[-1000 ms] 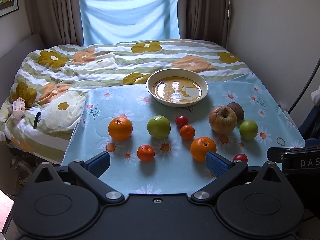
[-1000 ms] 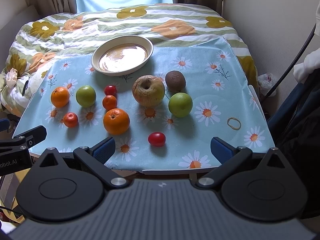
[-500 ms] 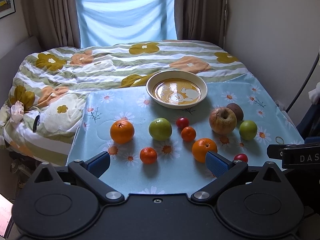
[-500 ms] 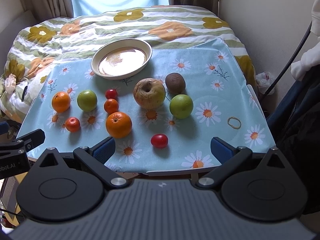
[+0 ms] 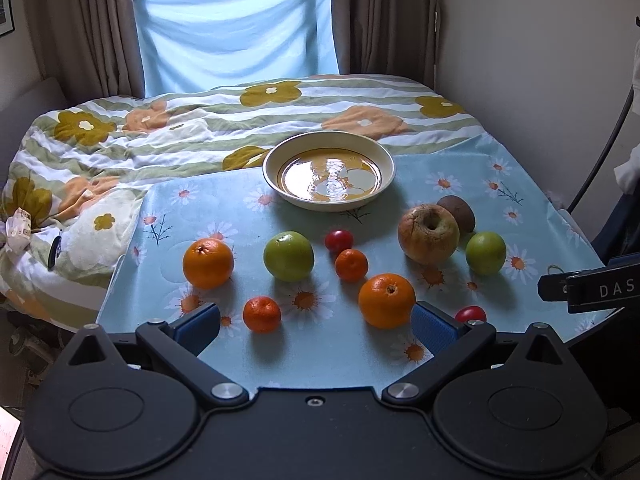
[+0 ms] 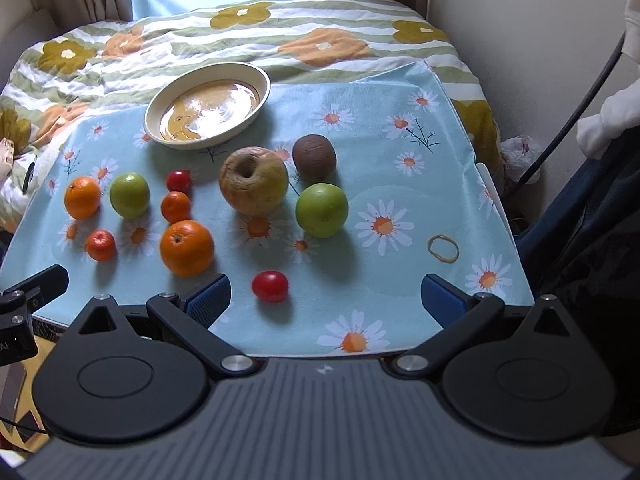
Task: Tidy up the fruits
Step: 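Grasp the large orange with the left tool while the right tool grasps the green apple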
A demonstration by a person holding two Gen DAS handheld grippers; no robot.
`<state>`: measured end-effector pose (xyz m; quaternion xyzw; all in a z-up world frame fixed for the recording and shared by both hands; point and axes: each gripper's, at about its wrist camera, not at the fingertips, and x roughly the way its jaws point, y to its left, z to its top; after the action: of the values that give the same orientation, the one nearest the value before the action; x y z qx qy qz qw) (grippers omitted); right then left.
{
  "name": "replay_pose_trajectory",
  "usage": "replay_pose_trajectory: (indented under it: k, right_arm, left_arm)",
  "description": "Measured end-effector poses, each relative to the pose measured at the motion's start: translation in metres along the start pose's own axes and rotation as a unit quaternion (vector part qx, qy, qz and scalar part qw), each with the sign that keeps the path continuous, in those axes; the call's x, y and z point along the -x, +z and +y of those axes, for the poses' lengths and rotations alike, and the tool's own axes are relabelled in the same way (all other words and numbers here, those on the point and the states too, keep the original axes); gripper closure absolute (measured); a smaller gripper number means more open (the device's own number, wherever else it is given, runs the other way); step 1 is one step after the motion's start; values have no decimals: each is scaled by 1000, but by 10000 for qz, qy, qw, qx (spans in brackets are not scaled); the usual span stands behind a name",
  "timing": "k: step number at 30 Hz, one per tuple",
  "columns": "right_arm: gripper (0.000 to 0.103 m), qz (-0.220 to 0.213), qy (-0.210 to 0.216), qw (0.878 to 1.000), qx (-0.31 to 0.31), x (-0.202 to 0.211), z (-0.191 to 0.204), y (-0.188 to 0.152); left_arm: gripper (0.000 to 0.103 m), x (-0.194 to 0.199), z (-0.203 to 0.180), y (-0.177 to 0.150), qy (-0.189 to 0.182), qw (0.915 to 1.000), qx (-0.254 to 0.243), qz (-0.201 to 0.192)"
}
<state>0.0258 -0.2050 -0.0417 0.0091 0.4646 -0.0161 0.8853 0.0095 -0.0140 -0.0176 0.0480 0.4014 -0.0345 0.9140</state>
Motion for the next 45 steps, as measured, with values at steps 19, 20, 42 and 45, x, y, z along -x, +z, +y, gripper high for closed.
replay_pose_trajectory:
  k: [19, 20, 42, 45]
  right_arm:
    - [0, -383, 1022, 9858, 1275, -98, -50, 19]
    - [0, -384, 1070, 9850, 1295, -103, -50, 19]
    - [22, -643, 1491, 9672, 1952, -140, -32, 20]
    - [27, -643, 1487, 9684, 1894, -144, -31, 20]
  left_arm:
    - [6, -89, -65, -22, 511, 9974, 513, -21]
    - [8, -95, -67, -23, 456, 9976, 527, 13]
    - [39, -129, -81, -25, 488, 9980, 409, 38]
    - [39, -128, -84, -26, 518, 9982, 293, -8]
